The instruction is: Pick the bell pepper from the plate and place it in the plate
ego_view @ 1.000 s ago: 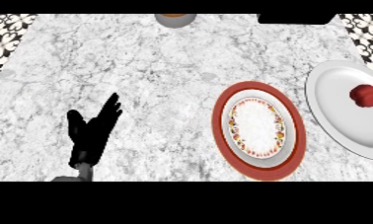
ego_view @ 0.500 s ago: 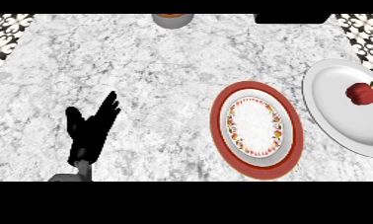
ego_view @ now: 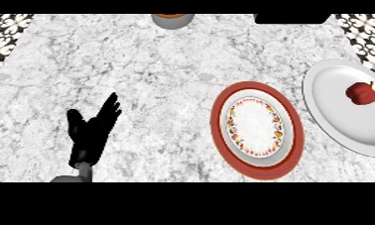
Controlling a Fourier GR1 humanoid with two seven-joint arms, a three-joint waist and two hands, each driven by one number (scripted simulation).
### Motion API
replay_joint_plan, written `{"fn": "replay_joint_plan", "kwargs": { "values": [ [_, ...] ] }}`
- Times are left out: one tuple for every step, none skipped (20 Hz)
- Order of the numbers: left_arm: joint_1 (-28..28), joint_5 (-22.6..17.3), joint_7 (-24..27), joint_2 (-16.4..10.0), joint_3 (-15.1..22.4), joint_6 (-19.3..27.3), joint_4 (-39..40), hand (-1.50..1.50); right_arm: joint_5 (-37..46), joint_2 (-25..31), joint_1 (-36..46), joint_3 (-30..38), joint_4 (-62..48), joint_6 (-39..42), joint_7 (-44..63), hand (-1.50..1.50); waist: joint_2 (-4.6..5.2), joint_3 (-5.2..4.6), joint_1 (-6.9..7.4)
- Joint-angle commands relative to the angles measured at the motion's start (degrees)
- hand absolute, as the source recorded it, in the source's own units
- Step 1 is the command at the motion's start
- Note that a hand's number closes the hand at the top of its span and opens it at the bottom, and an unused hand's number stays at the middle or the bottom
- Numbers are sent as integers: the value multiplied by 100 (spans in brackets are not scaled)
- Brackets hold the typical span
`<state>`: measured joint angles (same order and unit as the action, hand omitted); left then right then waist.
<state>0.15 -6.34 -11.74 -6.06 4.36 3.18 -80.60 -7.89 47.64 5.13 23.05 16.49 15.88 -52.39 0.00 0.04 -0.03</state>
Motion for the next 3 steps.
{"fn": "replay_joint_plan", "kwargs": {
  "values": [
    [-145, -14, -355, 5, -63, 11, -146, 0, 94, -82, -73, -64, -168, 228, -508, -150, 4, 4, 15],
    [-184, 60, -39, 55, -62, -34, 154, 0, 22, -77, -151, -52, 49, 233, -444, -150, 2, -1, 0],
    [71, 26, -137, 38, -2, -51, -114, 0, 108, -125, -174, -40, -234, 202, -801, -150, 4, 7, 21]
  ]
}}
